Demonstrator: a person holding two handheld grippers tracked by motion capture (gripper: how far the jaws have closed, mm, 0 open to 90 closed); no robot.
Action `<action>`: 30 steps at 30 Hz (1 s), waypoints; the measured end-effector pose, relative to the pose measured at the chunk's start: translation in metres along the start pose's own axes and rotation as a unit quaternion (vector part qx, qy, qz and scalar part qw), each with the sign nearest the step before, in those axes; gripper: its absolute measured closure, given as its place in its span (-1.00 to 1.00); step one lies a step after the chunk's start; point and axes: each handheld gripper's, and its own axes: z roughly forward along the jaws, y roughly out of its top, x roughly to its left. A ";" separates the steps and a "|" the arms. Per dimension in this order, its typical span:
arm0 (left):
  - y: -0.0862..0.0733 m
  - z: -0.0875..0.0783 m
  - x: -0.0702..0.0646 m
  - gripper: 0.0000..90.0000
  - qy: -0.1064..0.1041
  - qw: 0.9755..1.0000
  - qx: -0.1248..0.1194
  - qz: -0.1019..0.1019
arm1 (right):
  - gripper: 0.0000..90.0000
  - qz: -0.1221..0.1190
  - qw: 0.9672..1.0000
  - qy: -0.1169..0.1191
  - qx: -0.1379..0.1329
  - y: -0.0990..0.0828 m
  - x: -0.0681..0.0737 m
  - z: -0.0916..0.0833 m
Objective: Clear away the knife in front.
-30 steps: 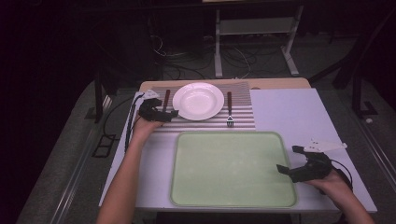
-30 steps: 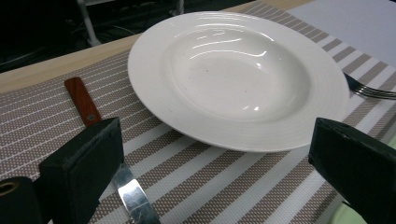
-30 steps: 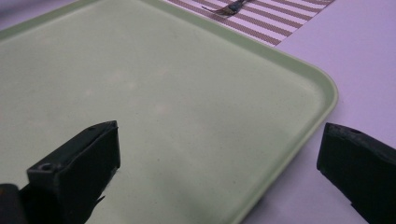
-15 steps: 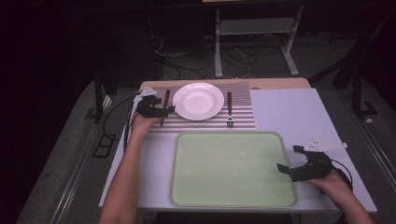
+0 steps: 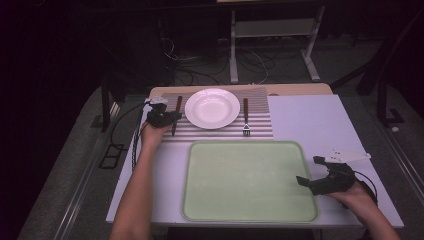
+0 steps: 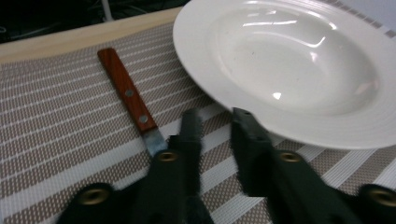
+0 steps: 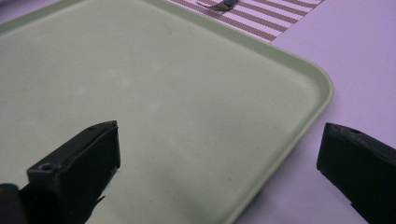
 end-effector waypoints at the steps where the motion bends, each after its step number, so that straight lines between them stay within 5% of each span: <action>1: -0.001 0.000 0.001 0.99 -0.001 1.000 0.004 -0.004 | -1.00 0.000 1.000 -0.001 0.000 0.000 0.000 0.000; 21: -0.008 0.013 -0.005 0.99 0.004 0.999 0.054 -0.004 | -1.00 0.003 1.000 -0.001 -0.003 0.000 -0.001 -0.001; 30: -0.009 0.010 -0.001 0.99 0.010 0.998 0.056 -0.008 | -1.00 0.003 1.000 -0.001 -0.003 0.000 -0.001 -0.002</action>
